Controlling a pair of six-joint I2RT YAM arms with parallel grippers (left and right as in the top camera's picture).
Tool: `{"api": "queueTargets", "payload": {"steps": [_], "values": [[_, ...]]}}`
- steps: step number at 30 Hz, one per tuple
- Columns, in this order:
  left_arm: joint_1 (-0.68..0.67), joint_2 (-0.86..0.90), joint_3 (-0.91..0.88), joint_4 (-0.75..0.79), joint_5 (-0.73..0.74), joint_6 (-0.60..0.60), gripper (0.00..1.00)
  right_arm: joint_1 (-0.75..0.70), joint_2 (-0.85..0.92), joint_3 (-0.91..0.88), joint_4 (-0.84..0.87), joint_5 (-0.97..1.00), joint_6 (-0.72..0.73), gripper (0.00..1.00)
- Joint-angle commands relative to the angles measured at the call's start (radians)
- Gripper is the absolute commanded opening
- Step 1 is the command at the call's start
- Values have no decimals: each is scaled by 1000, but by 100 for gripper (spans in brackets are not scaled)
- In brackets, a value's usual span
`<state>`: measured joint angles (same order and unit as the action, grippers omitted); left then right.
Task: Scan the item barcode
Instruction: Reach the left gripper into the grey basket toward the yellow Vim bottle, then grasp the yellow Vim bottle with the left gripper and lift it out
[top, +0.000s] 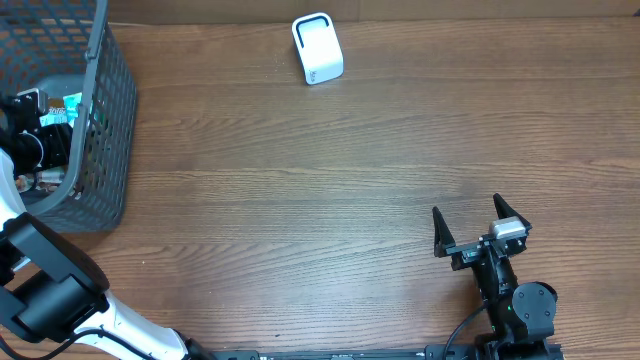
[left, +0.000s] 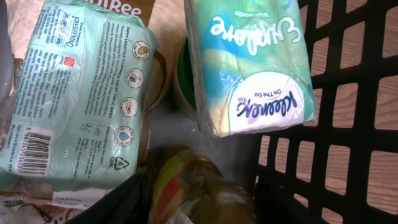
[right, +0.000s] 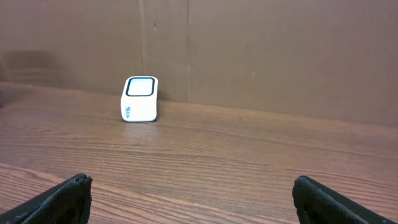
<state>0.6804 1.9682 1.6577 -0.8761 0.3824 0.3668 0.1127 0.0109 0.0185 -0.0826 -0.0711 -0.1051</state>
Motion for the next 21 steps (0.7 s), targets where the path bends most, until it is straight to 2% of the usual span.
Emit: {"api": "queueTargets", "payload": {"steps": [1,10,16,21], "values": [[-8,14,13,-10,-1,10,50,-3,-8,-10,3,6,-1,100],[-7,-32,69,-10,-18,-43,38,-3,-8,-10,3,6,-1,100],[-7,-139,128,11,-19,-103,37,-3,-8,-10,3,6,-1,100],[-7,-267,134,86,-21,-182,36,-3,-8,-10,3,6,-1,100]]}}
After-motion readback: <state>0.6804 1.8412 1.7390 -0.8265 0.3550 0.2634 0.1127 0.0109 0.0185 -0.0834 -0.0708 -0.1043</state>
